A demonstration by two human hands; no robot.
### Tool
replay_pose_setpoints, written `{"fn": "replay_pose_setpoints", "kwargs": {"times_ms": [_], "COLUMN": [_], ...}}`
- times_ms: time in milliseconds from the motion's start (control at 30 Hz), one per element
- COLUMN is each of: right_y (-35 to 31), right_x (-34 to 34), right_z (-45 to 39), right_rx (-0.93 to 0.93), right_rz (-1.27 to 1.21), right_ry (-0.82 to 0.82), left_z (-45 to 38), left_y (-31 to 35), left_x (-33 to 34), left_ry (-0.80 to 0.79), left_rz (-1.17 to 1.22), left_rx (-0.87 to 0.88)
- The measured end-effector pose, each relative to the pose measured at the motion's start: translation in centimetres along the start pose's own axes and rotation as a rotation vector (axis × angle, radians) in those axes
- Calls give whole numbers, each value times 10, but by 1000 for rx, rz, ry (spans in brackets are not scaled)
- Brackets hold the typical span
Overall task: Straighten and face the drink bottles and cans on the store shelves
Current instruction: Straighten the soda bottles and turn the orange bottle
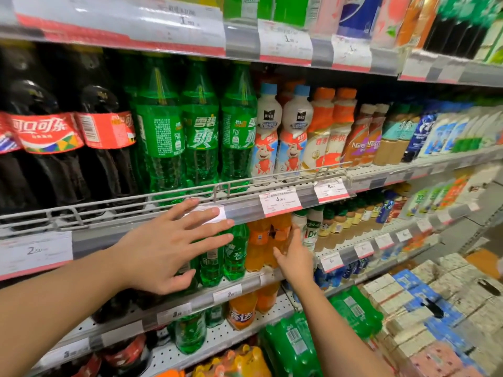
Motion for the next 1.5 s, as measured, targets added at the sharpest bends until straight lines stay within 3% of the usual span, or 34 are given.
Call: {"fn": "replay_pose_setpoints", "kwargs": {"times_ms": [233,433,533,600,733,833,967,1100,1233,1333,1500], "right_y": [4,-41,-74,-97,-144,-184,-233,-268,-289,-288,-273], "right_x": [-16,-61,-100,-137,-217,-267,-327,-387,-430,-442,-447], "right_z": [26,75,92,96,96,90,73,41,-5,-42,-97], "right_rx": [-91,-294,-364,-412,-481,-520,-602,-601,-517,-420,-319], "right_rz": [-199,-31,0,7,-41,-91,-114,-135,106,204,221], "right_ry": [-107,-404,-440,-375,-174,-55,150,388,571,558,487], "left_z": [1,3,3,4,1,3,16,31,36,33,29], "left_y": [0,1,0,0,-4,-29,-78,-115,-129,-133,-133], "left_x": [-1,-8,-17,-30,-92,-159,-225,-234,-217,-219,-218], "left_ry": [-2,-29,-76,-80,207,409,533,646,860,1014,1016], "left_rz": [-4,78,149,157,4,-80,-183,-218,-139,-58,-85], "left_rx": [9,6,-10,-10,19,-59,-178,-233,-196,-229,-253]}}
Point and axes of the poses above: each hand's wrist, its own z-axis away from the middle knuckle, its own x-axis out of the palm, y = z × x, the point moved 5 cm from there along -z, towards the middle knuckle, and after that the axes turned 2 degrees about -x, right-handed, at the moved point
